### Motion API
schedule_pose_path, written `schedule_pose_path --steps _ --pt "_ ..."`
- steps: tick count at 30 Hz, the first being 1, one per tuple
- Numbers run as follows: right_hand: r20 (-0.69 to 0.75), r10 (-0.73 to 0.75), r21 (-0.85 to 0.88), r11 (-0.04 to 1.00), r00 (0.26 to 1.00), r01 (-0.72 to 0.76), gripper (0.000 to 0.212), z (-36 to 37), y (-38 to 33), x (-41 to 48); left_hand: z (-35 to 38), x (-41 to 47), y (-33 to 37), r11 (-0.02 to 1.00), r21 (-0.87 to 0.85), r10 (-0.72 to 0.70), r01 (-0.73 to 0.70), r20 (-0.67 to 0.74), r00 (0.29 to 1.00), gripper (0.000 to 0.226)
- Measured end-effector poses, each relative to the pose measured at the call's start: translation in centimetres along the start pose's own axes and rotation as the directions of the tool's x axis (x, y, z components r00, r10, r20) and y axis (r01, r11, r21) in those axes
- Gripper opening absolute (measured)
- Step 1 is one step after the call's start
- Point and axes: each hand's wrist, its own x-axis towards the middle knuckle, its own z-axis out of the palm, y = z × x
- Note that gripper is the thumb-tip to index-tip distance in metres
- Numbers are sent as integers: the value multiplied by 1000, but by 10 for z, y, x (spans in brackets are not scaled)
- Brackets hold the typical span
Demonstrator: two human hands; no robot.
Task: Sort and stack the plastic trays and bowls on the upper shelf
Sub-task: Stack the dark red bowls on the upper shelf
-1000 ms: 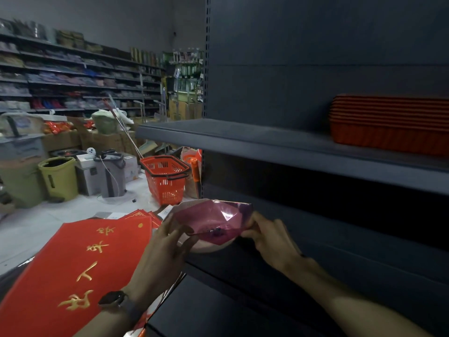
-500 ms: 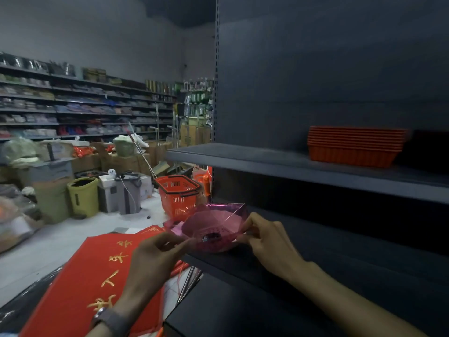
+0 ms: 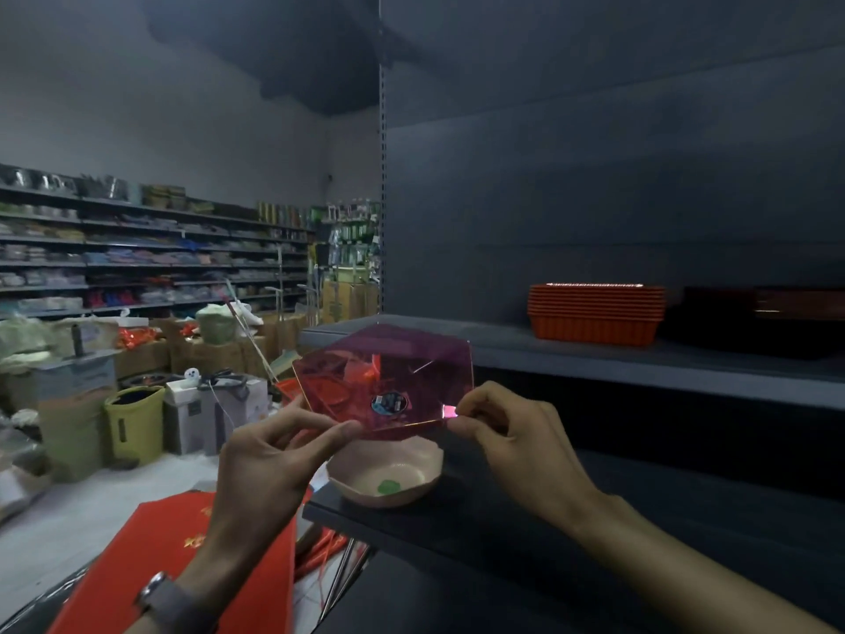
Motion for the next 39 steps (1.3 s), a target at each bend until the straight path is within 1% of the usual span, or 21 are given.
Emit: schedule_pose_path --steps 5,9,12,14,16,18,23,28,31,36,39 --pt "-126 -53 -68 997 991 45 8 -50 -14 -5 31 11 30 992 -67 111 -108 37 993 5" --pt "-227 -47 -81 996 973 29 10 -91 -18 -12 65 23 54 973 -132 200 -190 72 977 5" --pt "-289 -53 -106 994 956 23 10 -120 -18 -14 96 32 73 945 -227 261 -236 87 962 5" --pt "-325 -58 -108 994 944 23 9 -140 -18 -15 118 38 84 930 -281 275 -236 109 955 7" --pt "-368 -58 -113 993 928 17 7 -161 -16 -17 143 47 94 928 -280 288 -244 127 949 7" --pt "-409 -42 -95 995 911 4 6 -182 -12 -19 168 55 101 923 -287 308 -257 150 939 12" --pt "-503 -31 -121 992 864 -34 6 -231 1 -24 231 70 111 898 -365 340 -247 218 915 13" --pt "-580 -55 -196 978 813 -73 7 -283 17 -18 298 81 121 869 -431 386 -242 286 877 6" --pt "-606 -78 -238 967 792 -87 4 -310 32 -14 336 84 127 848 -460 424 -263 293 857 2" --pt "-662 -92 -269 956 744 -121 8 -340 58 -7 393 93 128 832 -481 460 -276 320 829 7" --pt "-690 -77 -259 955 720 -146 9 -354 76 -3 423 96 126 827 -502 457 -253 339 822 13"
